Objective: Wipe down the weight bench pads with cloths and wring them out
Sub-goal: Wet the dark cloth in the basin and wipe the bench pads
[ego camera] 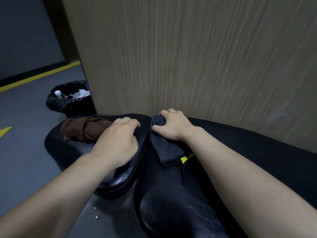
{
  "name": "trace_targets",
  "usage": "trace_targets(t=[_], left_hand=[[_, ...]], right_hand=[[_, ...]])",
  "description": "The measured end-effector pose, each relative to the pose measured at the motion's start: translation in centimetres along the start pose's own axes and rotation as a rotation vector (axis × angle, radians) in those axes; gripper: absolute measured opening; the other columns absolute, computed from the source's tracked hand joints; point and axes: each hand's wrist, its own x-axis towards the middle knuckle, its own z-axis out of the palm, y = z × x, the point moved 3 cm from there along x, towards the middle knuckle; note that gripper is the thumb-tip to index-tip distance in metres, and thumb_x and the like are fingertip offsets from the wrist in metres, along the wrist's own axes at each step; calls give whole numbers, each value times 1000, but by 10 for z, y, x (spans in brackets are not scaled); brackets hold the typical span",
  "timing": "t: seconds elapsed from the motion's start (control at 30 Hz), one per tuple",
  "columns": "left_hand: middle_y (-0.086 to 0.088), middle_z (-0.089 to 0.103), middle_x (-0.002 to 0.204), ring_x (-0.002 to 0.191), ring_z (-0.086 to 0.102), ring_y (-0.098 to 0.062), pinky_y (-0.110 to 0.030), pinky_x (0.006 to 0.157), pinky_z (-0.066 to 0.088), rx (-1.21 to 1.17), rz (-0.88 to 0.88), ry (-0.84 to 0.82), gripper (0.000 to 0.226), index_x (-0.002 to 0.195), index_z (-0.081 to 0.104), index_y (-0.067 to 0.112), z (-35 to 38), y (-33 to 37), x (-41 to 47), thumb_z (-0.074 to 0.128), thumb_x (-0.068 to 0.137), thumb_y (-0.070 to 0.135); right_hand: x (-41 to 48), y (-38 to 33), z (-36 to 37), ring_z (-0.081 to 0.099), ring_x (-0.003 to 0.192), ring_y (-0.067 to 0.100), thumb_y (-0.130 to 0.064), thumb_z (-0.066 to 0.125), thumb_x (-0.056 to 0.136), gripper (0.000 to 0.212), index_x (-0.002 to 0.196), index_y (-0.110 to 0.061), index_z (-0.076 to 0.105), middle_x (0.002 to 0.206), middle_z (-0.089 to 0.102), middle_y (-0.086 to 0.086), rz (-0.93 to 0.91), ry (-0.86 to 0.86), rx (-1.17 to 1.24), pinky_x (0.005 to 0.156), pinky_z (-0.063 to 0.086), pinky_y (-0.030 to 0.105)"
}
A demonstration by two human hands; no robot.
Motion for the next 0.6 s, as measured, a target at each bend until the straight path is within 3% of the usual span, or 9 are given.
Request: trace_targets(t=[0.17, 0.37, 0.5, 0.6], left_hand=[[-6, 57, 128, 124, 45, -25, -35, 101, 38, 2, -32, 14, 44, 126, 59, 13, -9, -10, -5, 48, 84, 4], [-7, 55, 131, 126, 43, -26, -35, 102, 36, -9, -60, 10, 47, 129, 57, 11, -18, -11, -12, 48, 84, 4], [-9, 55, 132, 127, 43, -28, -37, 103, 37, -19, -61, 2, 51, 130, 57, 10, -20, -12, -16, 48, 81, 3], [-10, 55, 131, 127, 43, -29, -38, 103, 37, -24, -60, -4, 51, 131, 56, 10, -21, -12, -20, 47, 81, 3]], right_hand=[[-24, -22, 6, 37, 125, 38, -61, 51, 84, 65, 132, -17, 49, 133, 46, 8, 17, 32, -40, 105, 36, 41], [-66, -51, 13, 27, 132, 44, -56, 37, 93, 69, 145, -11, 35, 151, 28, 19, 88, 6, -69, 108, 32, 49], [-99, -70, 20, 24, 134, 43, -51, 39, 94, 70, 148, -9, 26, 151, 24, 21, 85, -4, -69, 108, 32, 51], [-114, -72, 22, 27, 135, 41, -60, 40, 93, 77, 151, -12, 23, 152, 24, 19, 75, -15, -169, 107, 32, 53]])
